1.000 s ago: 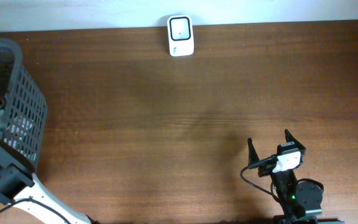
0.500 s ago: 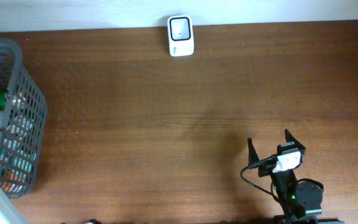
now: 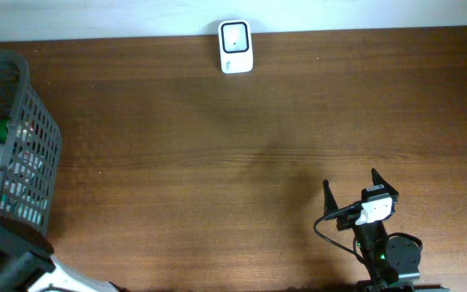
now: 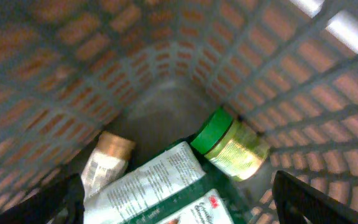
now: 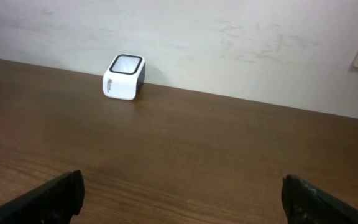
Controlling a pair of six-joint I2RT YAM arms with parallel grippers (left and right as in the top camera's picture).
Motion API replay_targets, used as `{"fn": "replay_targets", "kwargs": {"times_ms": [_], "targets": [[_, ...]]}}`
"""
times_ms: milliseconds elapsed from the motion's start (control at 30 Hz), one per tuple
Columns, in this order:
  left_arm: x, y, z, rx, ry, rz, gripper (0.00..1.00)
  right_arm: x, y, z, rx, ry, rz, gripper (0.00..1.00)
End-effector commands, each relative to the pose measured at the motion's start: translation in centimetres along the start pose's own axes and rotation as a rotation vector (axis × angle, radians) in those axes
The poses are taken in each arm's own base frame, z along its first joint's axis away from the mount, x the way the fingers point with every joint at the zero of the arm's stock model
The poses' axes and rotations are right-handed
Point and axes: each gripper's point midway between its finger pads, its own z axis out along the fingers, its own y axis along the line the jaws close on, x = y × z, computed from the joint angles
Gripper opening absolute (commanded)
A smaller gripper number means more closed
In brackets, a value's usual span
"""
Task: Scan the item barcode
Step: 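Lower the left gripper into the basket and grasp the green-lidded jar, then lift the green-lidded jar out of the basket with the left gripper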
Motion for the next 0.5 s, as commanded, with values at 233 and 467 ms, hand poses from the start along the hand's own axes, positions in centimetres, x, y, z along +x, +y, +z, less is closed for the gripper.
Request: {"fn": "replay_targets", "kwargs": {"times_ms": [233,467], "targets": [[3.5,-5.4,10.6,0.285,0.064,0.508,0.99,0.3,-0.1,0.0,0.007,0.007,-0.009,0.98],[5.8,-8.9,13.4,0.351,0.119,0.565,0.99,0.3,-0.1,0.0,0.007,0.007,-0.009,0.98]]}}
